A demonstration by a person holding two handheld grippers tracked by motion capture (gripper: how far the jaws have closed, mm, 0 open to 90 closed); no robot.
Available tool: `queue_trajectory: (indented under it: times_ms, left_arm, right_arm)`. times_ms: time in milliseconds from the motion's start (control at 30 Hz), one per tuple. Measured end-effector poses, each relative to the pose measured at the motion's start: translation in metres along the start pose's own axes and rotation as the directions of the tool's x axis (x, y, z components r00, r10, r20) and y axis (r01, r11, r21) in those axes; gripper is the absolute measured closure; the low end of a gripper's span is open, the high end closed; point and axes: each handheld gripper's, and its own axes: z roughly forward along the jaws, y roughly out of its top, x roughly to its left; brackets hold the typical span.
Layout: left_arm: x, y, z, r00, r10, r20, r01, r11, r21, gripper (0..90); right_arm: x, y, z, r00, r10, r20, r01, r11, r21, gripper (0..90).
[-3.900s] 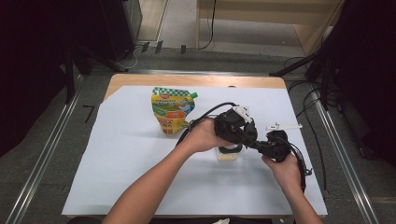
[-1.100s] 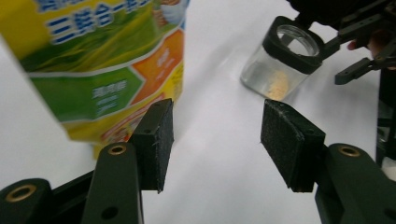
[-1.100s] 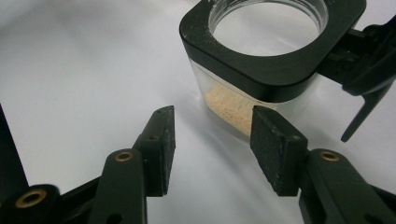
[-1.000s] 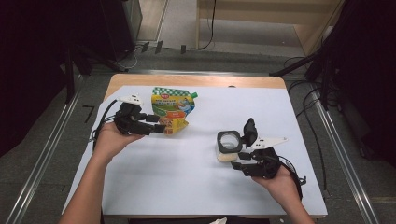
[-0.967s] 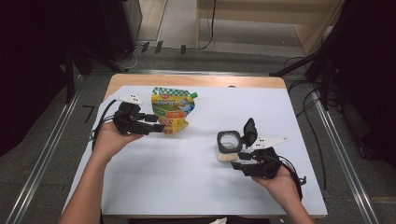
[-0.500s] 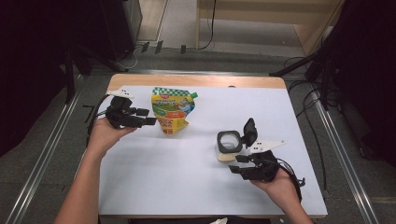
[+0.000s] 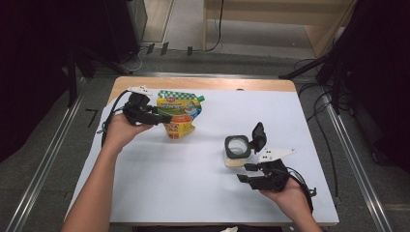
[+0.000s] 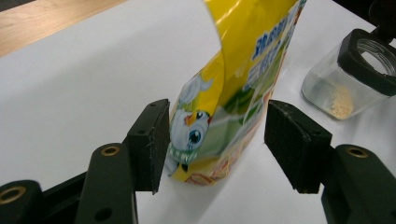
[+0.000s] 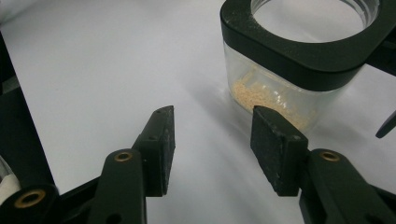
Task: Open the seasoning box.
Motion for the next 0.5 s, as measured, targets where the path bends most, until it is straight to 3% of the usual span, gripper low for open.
queue_trajectory:
  times_ms: [200,367,500]
  left_arm:
    - [-0.004,0.007,0.01,0.9997,0.021,0.008,-0.021,0.9998,-0.007,46.4]
    - [-0.009,0.009,0.018,0.9987,0.049,0.012,-0.049,0.9987,0.012,55.6]
    - [-0.01,0.008,0.023,0.9993,0.019,0.031,-0.02,0.9998,0.008,60.5]
  right_arm:
    - [0.003,-0.002,0.0,1.0,-0.002,0.0,0.002,1.0,-0.001,51.0]
    - [0.005,-0.002,0.0,1.0,-0.003,0.0,0.003,1.0,-0.006,50.6]
    - [0.006,-0.001,0.001,1.0,-0.004,-0.004,0.004,1.0,-0.01,50.6]
